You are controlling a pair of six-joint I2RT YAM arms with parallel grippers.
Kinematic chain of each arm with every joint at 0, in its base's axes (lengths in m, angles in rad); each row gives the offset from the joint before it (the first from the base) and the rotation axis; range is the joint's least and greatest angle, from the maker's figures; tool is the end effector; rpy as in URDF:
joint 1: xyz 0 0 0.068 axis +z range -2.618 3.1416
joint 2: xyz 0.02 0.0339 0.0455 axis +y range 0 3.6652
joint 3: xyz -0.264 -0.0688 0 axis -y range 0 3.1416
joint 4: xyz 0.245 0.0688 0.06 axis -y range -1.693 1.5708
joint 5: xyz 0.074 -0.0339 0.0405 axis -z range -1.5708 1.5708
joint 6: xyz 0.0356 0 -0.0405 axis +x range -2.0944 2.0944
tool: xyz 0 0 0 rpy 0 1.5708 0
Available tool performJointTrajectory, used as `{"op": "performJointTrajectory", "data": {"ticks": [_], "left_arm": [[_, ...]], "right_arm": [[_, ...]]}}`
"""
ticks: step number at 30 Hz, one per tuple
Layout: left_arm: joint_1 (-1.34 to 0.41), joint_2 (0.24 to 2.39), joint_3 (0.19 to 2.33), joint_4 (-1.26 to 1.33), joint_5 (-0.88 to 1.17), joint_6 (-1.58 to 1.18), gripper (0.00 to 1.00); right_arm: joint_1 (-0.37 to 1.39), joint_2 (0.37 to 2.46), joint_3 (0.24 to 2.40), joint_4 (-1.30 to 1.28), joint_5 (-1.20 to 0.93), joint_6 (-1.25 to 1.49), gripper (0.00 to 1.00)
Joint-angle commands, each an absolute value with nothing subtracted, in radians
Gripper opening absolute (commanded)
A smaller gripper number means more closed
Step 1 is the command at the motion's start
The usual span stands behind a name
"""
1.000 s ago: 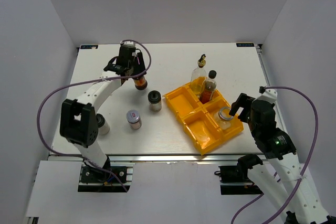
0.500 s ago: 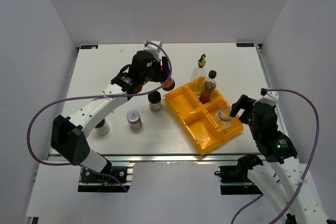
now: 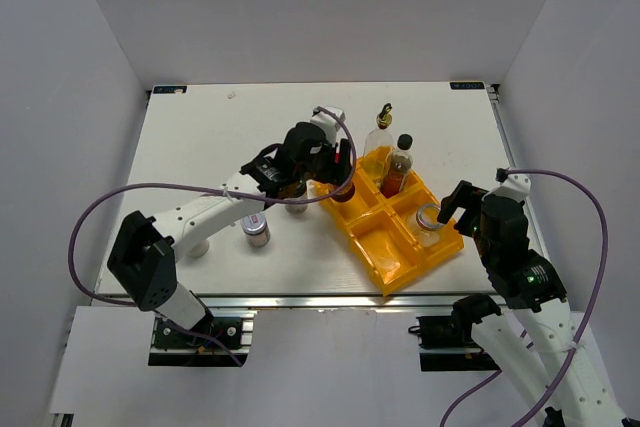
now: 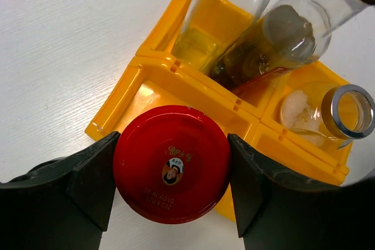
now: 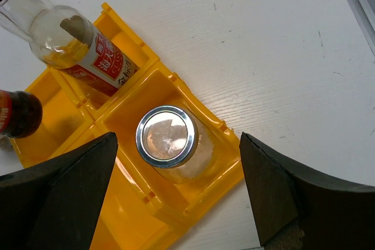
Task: Organize the condiment bottles
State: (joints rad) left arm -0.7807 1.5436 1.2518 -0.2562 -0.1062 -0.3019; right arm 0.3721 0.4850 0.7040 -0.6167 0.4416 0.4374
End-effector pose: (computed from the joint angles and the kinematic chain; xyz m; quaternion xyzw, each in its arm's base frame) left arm 0.2571 -0.2493 0.3074 0.1813 0.8522 -0.2121 0.4427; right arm 0.1084 0.0260 0.3072 0.1477 0.8082 0.0450 0.5682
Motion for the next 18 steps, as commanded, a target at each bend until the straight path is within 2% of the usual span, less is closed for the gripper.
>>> {"op": "performJointTrajectory", "data": {"ticks": [1,9,13,14,16,17,18], "left_arm": [[-0.813,1.539,1.312,-0.133,-0.135,-0.281,0.00],[-0.839,1.632,1.348,-0.161,-0.103,-0.267,0.00],[-0.842,1.672,1.367,-0.190,-0.100,-0.273,0.43],[-0.842,1.678,1.370,-0.195,-0.098,-0.273,0.59],[-0.841,1.695,1.370,-0.199,-0.089,-0.275,0.67],[-0.841,1.700,1.374,-0.209,-0.092,-0.276,0.75],[-0.841,1.707,1.376,-0.213,-0.091,-0.278,0.79]], "right_arm": [[0.367,0.479,0.693,-0.571,0.440,0.436,0.89],[0.367,0.480,0.690,-0.571,0.434,0.436,0.89],[0.367,0.486,0.689,-0.572,0.431,0.436,0.89],[0.368,0.486,0.689,-0.572,0.431,0.436,0.89],[0.368,0.489,0.687,-0.574,0.430,0.437,0.89],[0.367,0.491,0.687,-0.575,0.428,0.436,0.89],[0.367,0.491,0.687,-0.575,0.426,0.437,0.89]]}}
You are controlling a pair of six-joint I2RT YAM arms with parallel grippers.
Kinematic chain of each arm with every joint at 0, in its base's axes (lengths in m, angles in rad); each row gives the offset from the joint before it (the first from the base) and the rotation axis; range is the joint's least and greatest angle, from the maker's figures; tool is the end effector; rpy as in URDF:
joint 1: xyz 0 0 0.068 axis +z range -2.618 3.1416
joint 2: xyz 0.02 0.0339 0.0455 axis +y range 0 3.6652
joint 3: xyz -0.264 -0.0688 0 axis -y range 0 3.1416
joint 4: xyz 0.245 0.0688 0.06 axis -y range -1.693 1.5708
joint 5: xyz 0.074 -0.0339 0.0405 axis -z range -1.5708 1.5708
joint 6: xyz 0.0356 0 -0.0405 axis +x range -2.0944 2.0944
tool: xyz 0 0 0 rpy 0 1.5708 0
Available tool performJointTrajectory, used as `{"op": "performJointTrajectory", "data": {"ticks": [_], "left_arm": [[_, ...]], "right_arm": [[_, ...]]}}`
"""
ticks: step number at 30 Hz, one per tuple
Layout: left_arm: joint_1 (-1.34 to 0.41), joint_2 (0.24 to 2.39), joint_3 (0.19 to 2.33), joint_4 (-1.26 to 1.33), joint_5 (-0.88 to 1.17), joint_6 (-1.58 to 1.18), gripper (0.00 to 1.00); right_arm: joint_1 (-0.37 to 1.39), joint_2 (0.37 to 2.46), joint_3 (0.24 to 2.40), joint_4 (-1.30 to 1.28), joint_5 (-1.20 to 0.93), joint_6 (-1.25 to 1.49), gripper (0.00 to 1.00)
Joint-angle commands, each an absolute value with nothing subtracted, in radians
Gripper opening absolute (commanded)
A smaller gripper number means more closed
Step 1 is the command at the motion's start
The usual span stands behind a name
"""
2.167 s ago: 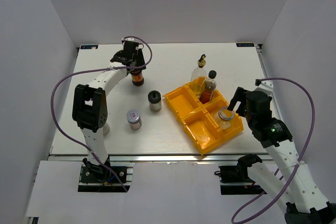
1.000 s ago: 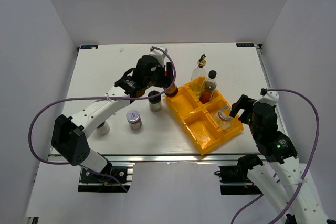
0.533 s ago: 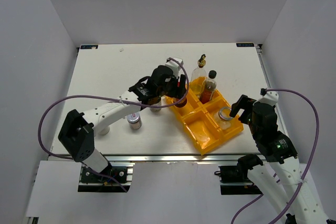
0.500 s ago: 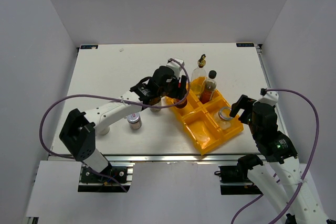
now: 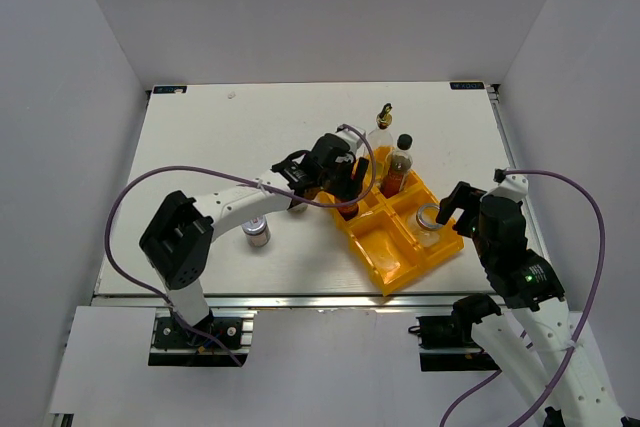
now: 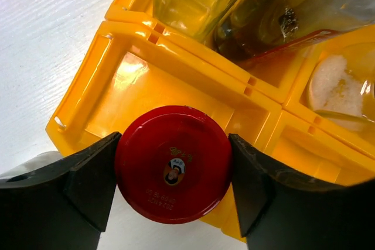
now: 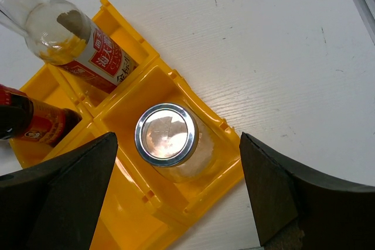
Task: Organize the condiment bottles
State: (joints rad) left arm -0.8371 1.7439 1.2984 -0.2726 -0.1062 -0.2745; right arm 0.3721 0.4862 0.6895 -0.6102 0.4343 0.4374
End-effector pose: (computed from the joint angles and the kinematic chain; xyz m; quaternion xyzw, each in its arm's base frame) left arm 0.2672 -0.2907 0.2501 0.2313 0.8796 -0.1768 0.3763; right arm 0.1098 0.0268 0.3030 0.1450 0.8115 0.0459 0.5642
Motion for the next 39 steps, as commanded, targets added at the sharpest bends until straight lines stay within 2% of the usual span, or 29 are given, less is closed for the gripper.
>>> {"op": "performJointTrajectory", "data": {"ticks": [1,2,3,13,18,25,29,32,39], "left_arm": [[-0.842,1.710,1.377,-0.218,-0.094,-0.279,0.84],[-0.842,1.713,1.385,-0.230,-0.098,-0.282,0.95],[-0.842,1.712,1.390,-0.238,-0.103,-0.282,0.98],[-0.842,1.615,1.431,-0.339,-0.265,-0.310,0.98],[-0.842,1.459,1.378,-0.449,-0.571,-0.468,0.98],[-0.838,1.209,1.237,-0.750,-0.854,-0.837,0.98],[-0.787,1.123,1.122,-0.857,-0.818,-0.949,0.98],[-0.730,1.086,1.021,-0.810,-0.698,-0.939,0.98],[-0.683,1.146,0.954,-0.773,-0.614,-0.934,0.98]], "right_arm": [[0.368,0.492,0.687,-0.575,0.426,0.436,0.89],[0.367,0.494,0.687,-0.575,0.426,0.437,0.89],[0.367,0.495,0.687,-0.575,0.425,0.437,0.89],[0.368,0.500,0.689,-0.575,0.407,0.433,0.89],[0.368,0.495,0.686,-0.572,0.393,0.433,0.89],[0.367,0.525,0.675,-0.569,0.362,0.433,0.89],[0.367,0.531,0.672,-0.568,0.351,0.433,0.89],[0.368,0.531,0.670,-0.565,0.344,0.433,0.89],[0.367,0.538,0.666,-0.561,0.327,0.428,0.89]]}}
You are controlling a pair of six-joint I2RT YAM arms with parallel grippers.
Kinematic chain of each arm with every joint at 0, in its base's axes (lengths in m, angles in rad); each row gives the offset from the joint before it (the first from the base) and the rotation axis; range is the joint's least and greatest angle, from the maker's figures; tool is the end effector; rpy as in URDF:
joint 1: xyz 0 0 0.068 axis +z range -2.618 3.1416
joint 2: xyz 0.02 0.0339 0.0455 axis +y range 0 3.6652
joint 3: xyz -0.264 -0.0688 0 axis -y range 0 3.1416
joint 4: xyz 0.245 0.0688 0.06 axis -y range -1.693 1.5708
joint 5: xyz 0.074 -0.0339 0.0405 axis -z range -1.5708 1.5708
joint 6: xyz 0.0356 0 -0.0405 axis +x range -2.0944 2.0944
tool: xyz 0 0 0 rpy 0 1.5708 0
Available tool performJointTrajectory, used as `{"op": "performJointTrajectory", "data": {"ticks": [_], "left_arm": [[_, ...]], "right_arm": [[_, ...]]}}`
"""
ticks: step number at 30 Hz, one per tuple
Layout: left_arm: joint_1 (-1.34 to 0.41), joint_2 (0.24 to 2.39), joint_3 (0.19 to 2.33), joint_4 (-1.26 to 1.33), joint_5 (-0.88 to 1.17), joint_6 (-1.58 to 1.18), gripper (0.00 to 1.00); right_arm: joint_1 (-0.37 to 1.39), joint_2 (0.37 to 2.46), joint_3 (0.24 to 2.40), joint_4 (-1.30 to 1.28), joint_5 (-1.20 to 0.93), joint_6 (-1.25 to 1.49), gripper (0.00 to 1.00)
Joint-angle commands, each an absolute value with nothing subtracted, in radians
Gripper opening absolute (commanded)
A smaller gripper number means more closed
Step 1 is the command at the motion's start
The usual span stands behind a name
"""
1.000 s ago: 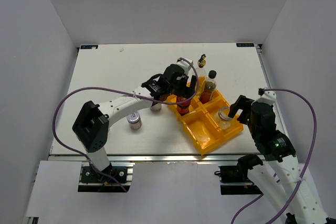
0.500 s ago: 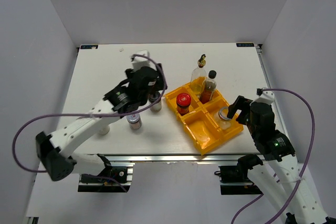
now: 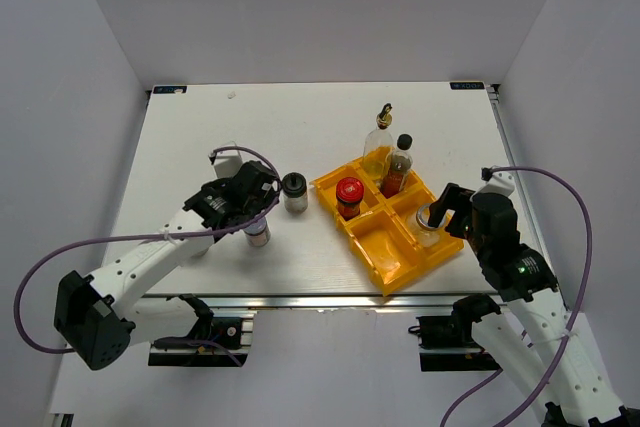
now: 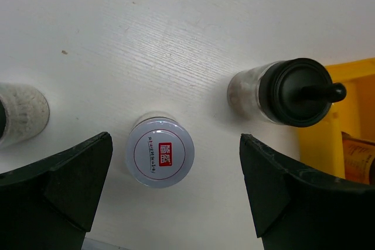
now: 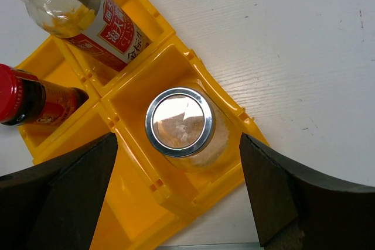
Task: Organize the condiment bottles
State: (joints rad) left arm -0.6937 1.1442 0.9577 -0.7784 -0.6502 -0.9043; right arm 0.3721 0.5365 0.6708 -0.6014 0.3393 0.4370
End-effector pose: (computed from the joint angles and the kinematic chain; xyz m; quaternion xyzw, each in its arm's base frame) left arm 0.1836 -0.1247 0.2833 -0.1898 0.8894 0.0100 0.4156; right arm 0.1197 0.0340 0.2923 0.1157 0.8360 0.0712 0.5316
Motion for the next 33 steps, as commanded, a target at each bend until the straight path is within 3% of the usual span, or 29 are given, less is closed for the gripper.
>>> {"op": "performJointTrajectory", "data": {"ticks": [1,18,21,26,30,31,33], "left_arm": [[-0.681,1.152,0.948,-0.772,-0.611,-0.933,0.98],[-0.649,1.245,0.811,-0.696,-0.445,-0.916,0.98],[-0.649,1.258,0.805,-0.692,-0.460,-0.917,0.93],[-0.649,1.270,0.796,-0.696,-0.498,-0.926,0.74],[-0.649,1.249,0.817,-0.712,-0.503,-0.917,0.43],[-0.649,1.241,0.828,-0.721,-0.511,-0.916,0.27],[-0.649,1.207,0.869,-0.761,-0.555,-0.917,0.18]], "right_arm": [[0.368,0.540,0.664,-0.561,0.327,0.429,0.89],[0.367,0.546,0.660,-0.566,0.334,0.437,0.89],[0.368,0.542,0.660,-0.566,0.337,0.439,0.89],[0.368,0.542,0.660,-0.566,0.337,0.439,0.89],[0.367,0.540,0.660,-0.565,0.337,0.439,0.89],[0.368,0.540,0.660,-0.566,0.337,0.439,0.89],[0.367,0.535,0.660,-0.566,0.339,0.439,0.89]]}}
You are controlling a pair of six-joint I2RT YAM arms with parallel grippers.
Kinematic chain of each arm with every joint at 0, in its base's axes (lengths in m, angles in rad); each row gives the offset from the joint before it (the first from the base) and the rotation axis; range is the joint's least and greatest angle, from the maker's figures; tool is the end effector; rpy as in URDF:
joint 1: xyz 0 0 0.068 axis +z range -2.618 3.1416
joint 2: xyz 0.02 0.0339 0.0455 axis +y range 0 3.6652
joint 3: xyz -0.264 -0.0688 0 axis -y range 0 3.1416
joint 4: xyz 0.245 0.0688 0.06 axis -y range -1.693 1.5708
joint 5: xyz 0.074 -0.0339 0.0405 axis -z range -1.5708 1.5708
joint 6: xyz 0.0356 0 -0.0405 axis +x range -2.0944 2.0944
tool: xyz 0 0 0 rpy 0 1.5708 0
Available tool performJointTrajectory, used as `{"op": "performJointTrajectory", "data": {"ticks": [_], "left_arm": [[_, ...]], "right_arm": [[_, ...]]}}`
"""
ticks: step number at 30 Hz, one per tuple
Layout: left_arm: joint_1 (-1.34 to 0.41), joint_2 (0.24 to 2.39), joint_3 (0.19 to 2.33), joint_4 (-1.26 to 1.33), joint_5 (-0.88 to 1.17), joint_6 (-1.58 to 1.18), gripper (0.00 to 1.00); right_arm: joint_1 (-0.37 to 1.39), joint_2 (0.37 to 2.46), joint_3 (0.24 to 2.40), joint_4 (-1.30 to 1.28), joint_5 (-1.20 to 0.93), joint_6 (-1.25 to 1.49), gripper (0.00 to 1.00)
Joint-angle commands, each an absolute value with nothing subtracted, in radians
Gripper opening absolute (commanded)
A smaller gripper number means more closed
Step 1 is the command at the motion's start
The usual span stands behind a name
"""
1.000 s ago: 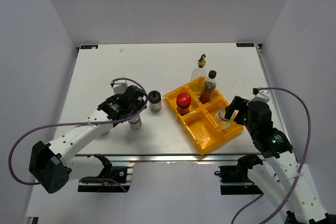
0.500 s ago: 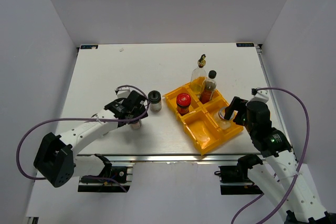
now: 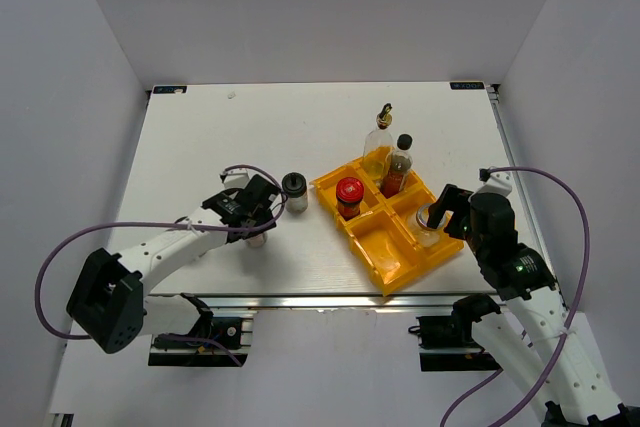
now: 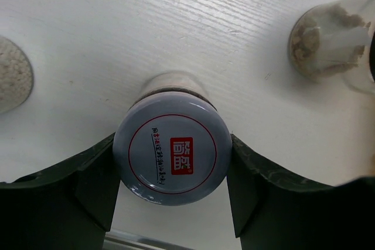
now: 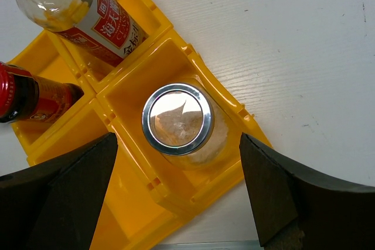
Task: Organize the condiment bottles
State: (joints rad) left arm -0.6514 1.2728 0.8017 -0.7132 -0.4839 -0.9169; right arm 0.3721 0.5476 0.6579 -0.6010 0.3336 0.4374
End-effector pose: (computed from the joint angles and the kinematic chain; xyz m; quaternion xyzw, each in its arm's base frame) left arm 0.1912 -0.1249 0.2104 -0.1717 0.9383 0.0348 0.2981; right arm 0.1220 0.0351 0.2868 0.1129 0.8425 0.0688 0.5221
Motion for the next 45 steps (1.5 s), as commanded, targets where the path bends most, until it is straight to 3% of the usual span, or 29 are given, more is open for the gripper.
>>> {"op": "performJointTrajectory", "data": {"ticks": [1,4,9,18,23,40,44,45], "left_arm": [[-0.649,1.195,0.888,-0.776,-0.577,-0.920,0.11],[-0.649,1.129,0.961,-0.778,-0.662,-0.916,0.04],[-0.649,1.086,1.044,-0.570,-0.673,-0.766,0.03],[-0.649,1.391,1.314,-0.373,-0.459,-0.585,0.03],[-0.650,1.569,1.414,-0.339,-0.231,-0.539,0.00],[-0.741,1.808,1.516,-0.356,-0.089,-0.449,0.00],[-0.758,1.824,1.516,-0.391,-0.113,-0.449,0.18],[-0.758,1.828,1.516,-0.397,-0.121,-0.452,0.27]], "right_arm": [[0.367,0.534,0.660,-0.566,0.341,0.437,0.89],[0.367,0.534,0.663,-0.566,0.339,0.439,0.89],[0.367,0.534,0.663,-0.566,0.342,0.439,0.89],[0.368,0.509,0.663,-0.572,0.385,0.454,0.89],[0.368,0.517,0.663,-0.574,0.393,0.456,0.89],[0.368,0.551,0.664,-0.583,0.403,0.460,0.89],[0.368,0.552,0.666,-0.584,0.405,0.462,0.89],[0.368,0.554,0.664,-0.584,0.405,0.462,0.90]]}}
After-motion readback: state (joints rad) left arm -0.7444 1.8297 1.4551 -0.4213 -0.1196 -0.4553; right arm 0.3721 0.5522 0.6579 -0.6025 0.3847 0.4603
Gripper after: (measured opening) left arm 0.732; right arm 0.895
